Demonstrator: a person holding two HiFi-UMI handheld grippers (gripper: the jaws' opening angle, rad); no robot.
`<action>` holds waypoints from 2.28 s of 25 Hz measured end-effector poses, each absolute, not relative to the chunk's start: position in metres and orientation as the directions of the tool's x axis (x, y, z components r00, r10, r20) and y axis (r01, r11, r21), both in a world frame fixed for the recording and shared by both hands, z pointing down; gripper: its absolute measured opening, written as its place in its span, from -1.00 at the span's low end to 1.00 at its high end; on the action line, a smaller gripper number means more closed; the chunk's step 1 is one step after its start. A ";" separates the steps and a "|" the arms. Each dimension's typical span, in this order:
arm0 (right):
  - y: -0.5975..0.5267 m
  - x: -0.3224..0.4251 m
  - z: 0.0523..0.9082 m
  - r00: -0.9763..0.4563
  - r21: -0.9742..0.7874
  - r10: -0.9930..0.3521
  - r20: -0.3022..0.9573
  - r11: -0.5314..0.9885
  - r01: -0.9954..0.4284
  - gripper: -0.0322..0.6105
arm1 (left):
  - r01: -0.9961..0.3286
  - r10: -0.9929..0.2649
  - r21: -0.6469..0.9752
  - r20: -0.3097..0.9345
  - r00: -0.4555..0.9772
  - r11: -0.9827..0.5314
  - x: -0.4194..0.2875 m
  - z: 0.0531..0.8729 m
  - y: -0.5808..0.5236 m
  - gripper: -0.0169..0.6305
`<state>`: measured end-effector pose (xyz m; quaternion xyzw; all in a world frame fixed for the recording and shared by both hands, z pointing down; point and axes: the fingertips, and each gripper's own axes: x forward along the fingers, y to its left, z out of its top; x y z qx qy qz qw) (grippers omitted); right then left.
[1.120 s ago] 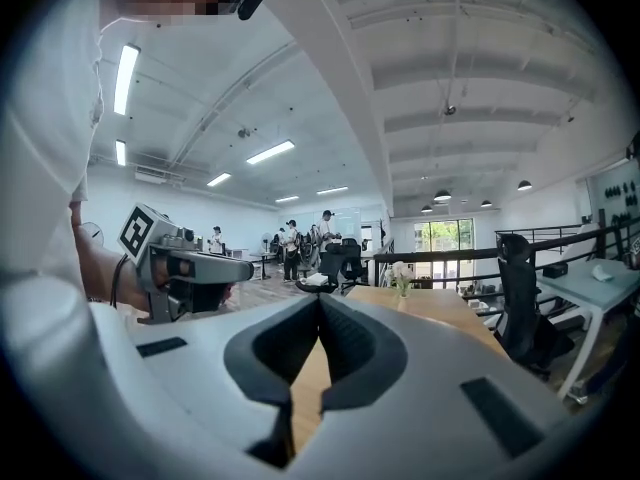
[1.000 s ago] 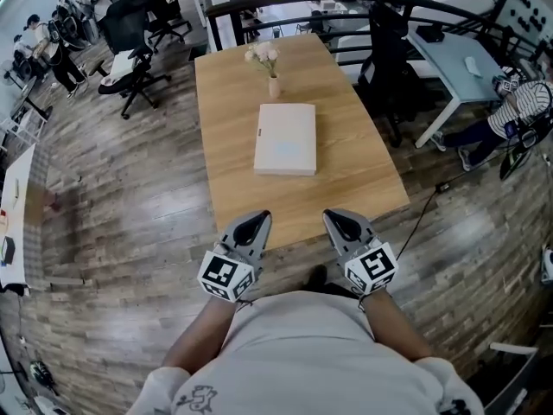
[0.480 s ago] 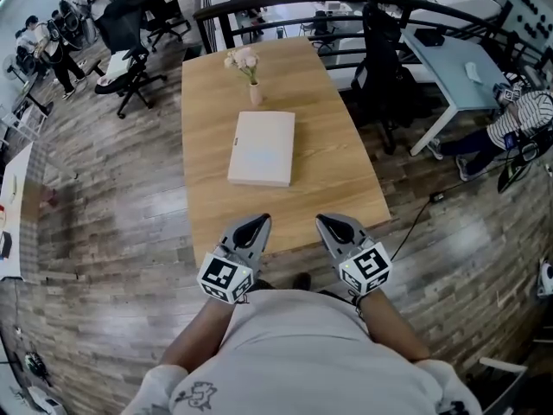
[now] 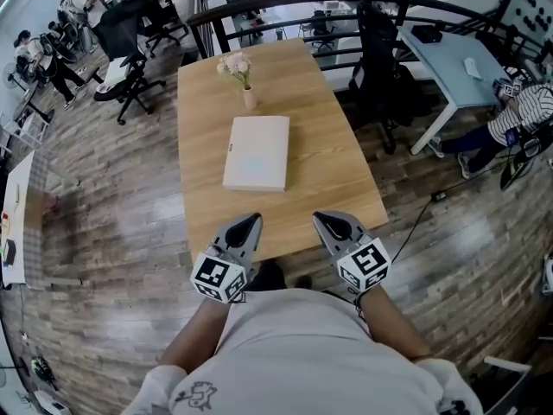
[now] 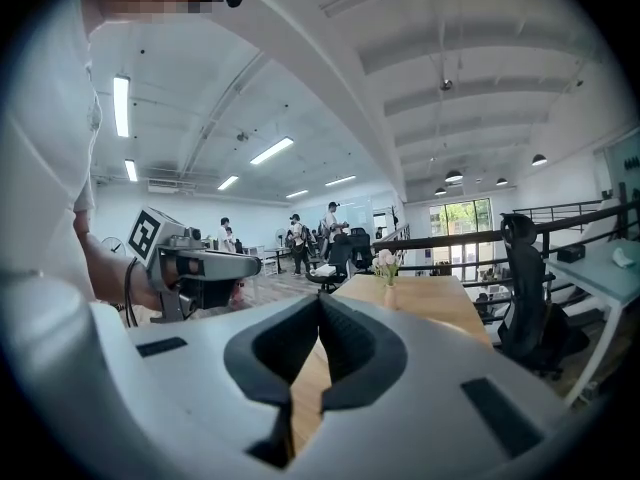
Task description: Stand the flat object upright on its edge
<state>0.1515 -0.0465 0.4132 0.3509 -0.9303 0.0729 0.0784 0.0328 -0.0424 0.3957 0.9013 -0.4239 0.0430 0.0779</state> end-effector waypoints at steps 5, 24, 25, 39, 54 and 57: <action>-0.063 0.146 0.422 -0.738 -0.095 -0.639 0.219 0.738 -0.668 -0.88 | -0.777 -0.762 0.117 0.156 0.629 -0.618 0.020 0.403 -0.056 -0.93; -0.192 0.104 0.487 -0.664 -0.178 -0.645 0.378 0.654 -0.736 -0.39 | -0.801 -0.746 0.192 0.292 0.599 -0.568 -0.060 0.463 -0.186 -0.69; -0.201 0.102 0.493 -0.662 -0.188 -0.641 0.388 0.648 -0.738 -0.36 | -0.800 -0.740 0.196 0.305 0.600 -0.567 -0.064 0.470 -0.195 -0.64; -0.299 0.070 0.608 -0.672 -0.426 -0.475 0.568 0.529 -0.734 0.17 | -0.783 -0.605 0.299 0.505 0.615 -0.546 -0.105 0.570 -0.308 -0.12; -0.378 0.081 0.710 -0.621 -0.530 -0.408 0.669 0.325 -0.784 0.29 | -0.814 -0.481 0.379 0.665 0.571 -0.441 -0.121 0.696 -0.387 0.00; -0.385 0.080 0.723 -0.630 -0.563 -0.390 0.671 0.285 -0.776 0.29 | -0.816 -0.468 0.404 0.675 0.570 -0.413 -0.121 0.707 -0.401 0.01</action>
